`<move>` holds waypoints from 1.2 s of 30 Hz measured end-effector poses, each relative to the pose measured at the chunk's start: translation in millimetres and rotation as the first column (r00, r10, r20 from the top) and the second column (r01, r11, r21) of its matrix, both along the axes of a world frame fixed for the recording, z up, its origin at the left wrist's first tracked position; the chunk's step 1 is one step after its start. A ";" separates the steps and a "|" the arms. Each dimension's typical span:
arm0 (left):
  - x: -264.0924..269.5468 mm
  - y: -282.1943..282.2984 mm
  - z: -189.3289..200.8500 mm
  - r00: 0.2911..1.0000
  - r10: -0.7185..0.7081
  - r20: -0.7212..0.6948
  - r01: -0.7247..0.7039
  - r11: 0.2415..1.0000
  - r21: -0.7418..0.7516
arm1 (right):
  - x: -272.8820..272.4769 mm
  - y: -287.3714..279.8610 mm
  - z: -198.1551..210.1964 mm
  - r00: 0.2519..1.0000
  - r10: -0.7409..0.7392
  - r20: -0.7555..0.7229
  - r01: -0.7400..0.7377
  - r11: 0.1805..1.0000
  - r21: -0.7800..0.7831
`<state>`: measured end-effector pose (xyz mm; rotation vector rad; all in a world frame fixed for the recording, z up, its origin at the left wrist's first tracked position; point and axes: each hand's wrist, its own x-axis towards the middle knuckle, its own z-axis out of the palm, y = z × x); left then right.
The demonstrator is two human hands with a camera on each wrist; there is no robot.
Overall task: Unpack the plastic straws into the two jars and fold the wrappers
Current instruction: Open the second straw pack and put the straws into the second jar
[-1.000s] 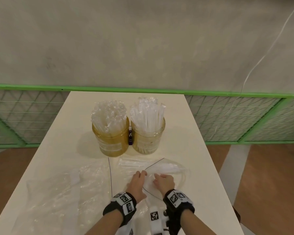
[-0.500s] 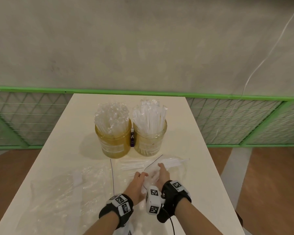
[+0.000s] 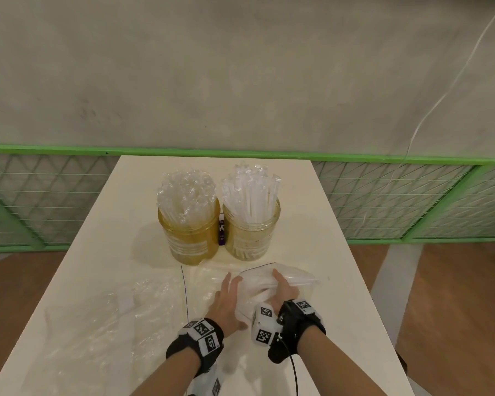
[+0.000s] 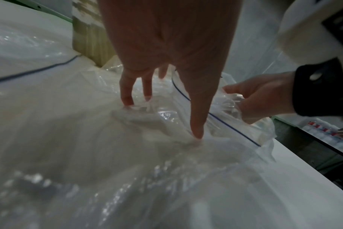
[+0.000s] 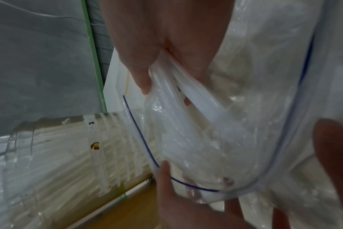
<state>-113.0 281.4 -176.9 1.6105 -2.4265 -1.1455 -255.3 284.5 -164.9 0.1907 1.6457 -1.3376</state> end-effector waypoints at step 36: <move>-2.5 -7.7 -5.4 0.992 0.114 -0.054 -0.102 0.978 0.180 | -49.3 15.0 82.1 0.847 -0.212 -0.488 0.085 0.960 -0.268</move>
